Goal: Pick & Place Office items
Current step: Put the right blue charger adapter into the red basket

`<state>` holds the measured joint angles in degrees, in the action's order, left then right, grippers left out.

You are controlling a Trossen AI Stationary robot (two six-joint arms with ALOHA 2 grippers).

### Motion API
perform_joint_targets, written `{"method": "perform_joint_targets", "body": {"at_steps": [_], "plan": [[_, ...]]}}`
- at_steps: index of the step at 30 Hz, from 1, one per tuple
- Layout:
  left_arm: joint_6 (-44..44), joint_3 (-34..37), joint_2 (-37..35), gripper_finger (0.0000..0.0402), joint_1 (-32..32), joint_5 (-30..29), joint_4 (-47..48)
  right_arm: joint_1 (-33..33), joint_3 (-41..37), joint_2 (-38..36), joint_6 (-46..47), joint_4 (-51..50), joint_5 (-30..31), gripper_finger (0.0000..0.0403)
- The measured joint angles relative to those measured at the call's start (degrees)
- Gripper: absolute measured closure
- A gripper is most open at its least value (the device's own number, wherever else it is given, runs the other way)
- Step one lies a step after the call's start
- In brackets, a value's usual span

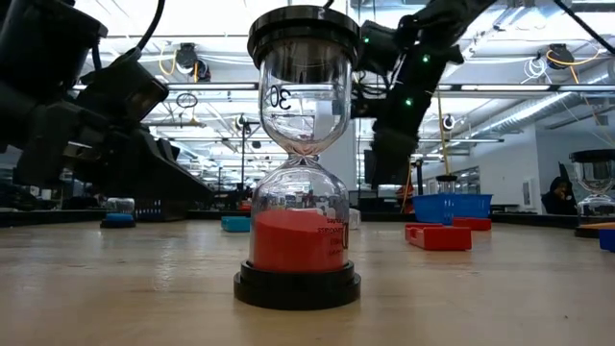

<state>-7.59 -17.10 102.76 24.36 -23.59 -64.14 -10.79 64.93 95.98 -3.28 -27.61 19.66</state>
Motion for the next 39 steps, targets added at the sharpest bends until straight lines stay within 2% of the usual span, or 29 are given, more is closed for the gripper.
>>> {"method": "perform_joint_targets", "body": {"at_steps": [6,14,20,24,27,30,39], "plan": [[-0.2,0.0,0.0,0.0376,0.0,0.0,0.2,2.9,4.7,7.2,-23.2,-0.7,6.0,0.0163],[0.0,0.0,0.0,0.0376,0.0,0.0,0.3,3.8,9.6,14.2,-35.0,-0.5,5.8,0.0164],[0.0,0.0,0.0,0.0376,0.0,0.0,0.6,3.8,10.5,15.6,-35.1,-0.2,3.7,0.0180],[-0.1,0.0,0.0,0.0376,0.0,0.1,0.6,3.8,10.7,15.5,-33.7,3.4,2.5,0.0192],[-0.1,0.0,0.0,0.0376,0.0,0.1,0.6,3.6,10.6,15.2,-32.7,4.7,-0.6,0.0196],[-0.1,0.0,0.0,0.0376,0.0,0.1,0.6,2.9,10.7,15.3,-30.1,5.1,-3.7,0.0199],[-0.1,0.0,0.0,0.0376,0.0,0.1,0.6,0.6,10.6,15.3,-19.4,4.2,-5.1,0.0200]]}}
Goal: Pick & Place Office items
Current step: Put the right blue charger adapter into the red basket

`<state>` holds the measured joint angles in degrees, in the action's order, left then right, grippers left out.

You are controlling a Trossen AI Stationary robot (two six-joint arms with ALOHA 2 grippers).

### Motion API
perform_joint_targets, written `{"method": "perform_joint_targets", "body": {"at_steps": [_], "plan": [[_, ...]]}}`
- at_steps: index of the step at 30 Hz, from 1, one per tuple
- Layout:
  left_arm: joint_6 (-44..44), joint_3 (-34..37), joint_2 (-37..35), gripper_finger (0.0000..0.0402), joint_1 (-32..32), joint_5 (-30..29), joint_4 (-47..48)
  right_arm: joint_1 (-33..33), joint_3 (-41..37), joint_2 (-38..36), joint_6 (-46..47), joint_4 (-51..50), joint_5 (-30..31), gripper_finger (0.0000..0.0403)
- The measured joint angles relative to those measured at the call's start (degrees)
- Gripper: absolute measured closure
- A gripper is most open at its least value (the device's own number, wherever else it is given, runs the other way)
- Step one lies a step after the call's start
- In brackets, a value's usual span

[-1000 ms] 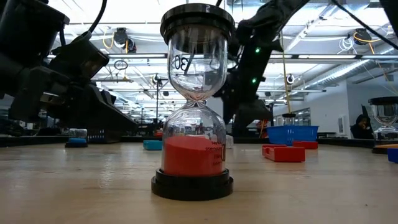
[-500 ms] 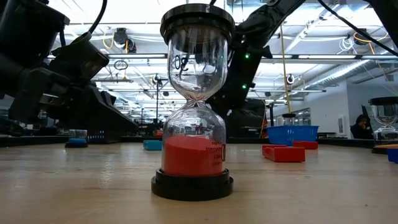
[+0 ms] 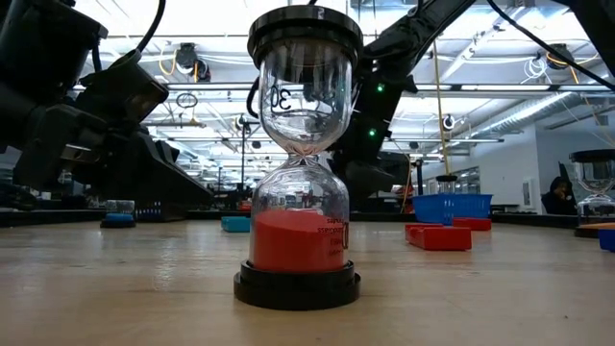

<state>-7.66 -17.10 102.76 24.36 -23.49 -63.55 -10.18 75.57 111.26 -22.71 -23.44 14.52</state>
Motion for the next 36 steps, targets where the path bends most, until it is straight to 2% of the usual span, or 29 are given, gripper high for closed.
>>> {"method": "perform_joint_targets", "body": {"at_steps": [3,10,18,36], "plan": [[0.0,0.0,0.0,0.0376,0.0,0.0,0.0,-0.4,0.0,0.0,0.6,-0.1,-2.8,0.0200],[-0.1,0.0,0.0,0.0376,0.0,0.0,0.1,0.3,-0.1,0.6,-0.3,5.4,-3.4,0.0200],[-0.1,0.0,0.0,0.0376,0.0,0.0,0.4,0.4,-0.1,0.6,3.9,3.1,-4.3,0.0203],[-1.6,0.0,0.0,0.0376,0.0,0.0,0.3,0.9,-0.1,0.6,13.6,2.6,-4.1,0.0274]]}}
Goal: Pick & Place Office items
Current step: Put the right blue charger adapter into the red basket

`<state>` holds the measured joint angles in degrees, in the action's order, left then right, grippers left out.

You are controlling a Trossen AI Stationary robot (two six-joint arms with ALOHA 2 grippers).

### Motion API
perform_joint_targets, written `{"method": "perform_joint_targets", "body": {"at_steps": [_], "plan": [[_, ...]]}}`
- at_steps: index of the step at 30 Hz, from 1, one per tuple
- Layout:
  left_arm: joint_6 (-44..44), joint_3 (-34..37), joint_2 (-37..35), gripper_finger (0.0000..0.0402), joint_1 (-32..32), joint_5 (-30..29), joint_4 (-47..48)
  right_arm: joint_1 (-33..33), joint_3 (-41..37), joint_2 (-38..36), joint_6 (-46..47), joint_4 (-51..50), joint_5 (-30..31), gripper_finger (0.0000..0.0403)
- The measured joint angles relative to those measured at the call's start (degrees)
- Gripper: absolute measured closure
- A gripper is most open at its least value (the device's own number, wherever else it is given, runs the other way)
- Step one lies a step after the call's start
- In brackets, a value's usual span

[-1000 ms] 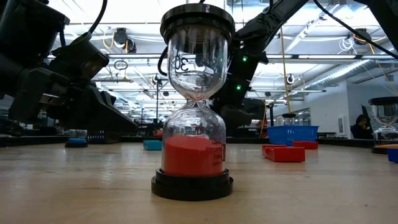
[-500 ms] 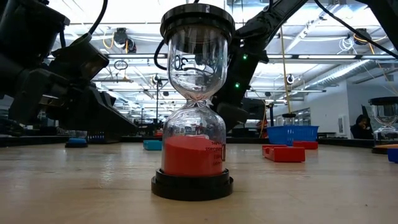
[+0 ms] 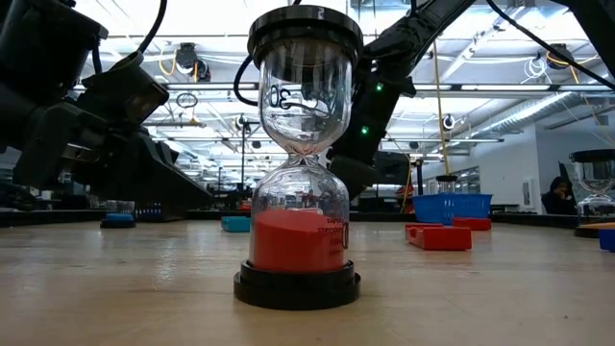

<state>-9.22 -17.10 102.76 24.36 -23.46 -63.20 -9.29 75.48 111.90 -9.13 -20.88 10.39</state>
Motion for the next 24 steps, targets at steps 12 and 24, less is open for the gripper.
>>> {"method": "perform_joint_targets", "body": {"at_steps": [12,24], "plan": [[-0.9,0.0,0.0,0.0376,0.1,0.0,0.1,2.1,0.0,-2.6,8.4,-5.8,-0.1,0.0263],[-1.3,0.0,0.0,0.0376,0.1,0.0,0.4,3.3,0.0,-2.9,15.1,-3.4,0.0,0.0174]]}}
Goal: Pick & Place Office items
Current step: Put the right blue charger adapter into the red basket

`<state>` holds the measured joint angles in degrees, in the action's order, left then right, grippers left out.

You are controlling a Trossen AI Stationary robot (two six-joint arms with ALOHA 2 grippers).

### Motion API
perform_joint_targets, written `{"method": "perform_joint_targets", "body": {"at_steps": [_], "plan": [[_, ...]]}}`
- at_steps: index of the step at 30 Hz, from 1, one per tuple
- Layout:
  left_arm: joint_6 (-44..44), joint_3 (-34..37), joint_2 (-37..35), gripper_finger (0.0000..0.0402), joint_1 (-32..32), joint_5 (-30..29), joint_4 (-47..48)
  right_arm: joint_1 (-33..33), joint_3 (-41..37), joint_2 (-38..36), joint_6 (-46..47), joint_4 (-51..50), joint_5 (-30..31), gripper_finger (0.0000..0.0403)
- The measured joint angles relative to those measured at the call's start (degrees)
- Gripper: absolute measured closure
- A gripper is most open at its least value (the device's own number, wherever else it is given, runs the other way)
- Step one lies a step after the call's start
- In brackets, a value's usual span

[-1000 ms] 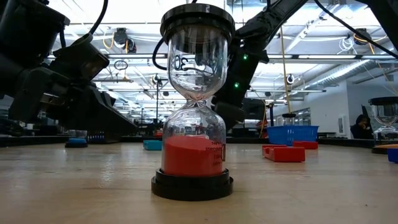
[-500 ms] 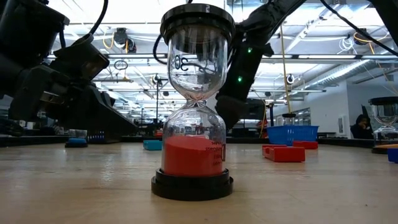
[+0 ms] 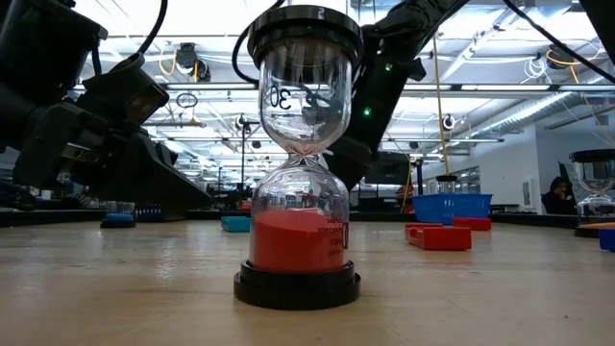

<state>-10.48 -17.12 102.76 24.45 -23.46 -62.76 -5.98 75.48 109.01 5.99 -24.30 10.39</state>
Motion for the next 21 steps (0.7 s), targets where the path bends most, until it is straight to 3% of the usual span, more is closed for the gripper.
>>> {"method": "perform_joint_targets", "body": {"at_steps": [4,7,11,16,21], "plan": [[0.0,0.0,0.0,0.0376,0.0,0.0,0.0,-0.7,0.0,0.0,-1.3,-0.4,-0.1,0.0146],[0.0,0.0,0.0,0.0376,0.0,0.0,0.0,-0.8,0.0,0.0,-9.9,-0.4,-0.1,0.0141],[0.0,0.0,0.0,0.0376,0.0,0.0,0.0,-0.6,0.0,0.0,-18.7,2.0,-0.5,0.0149],[0.0,0.0,0.0,0.0376,0.0,0.0,0.0,-1.6,0.0,0.0,-22.1,2.7,-5.7,0.0162],[0.0,0.0,0.0,0.0376,0.0,0.0,0.0,-1.5,-0.1,0.6,-24.1,1.2,-6.0,0.0172]]}}
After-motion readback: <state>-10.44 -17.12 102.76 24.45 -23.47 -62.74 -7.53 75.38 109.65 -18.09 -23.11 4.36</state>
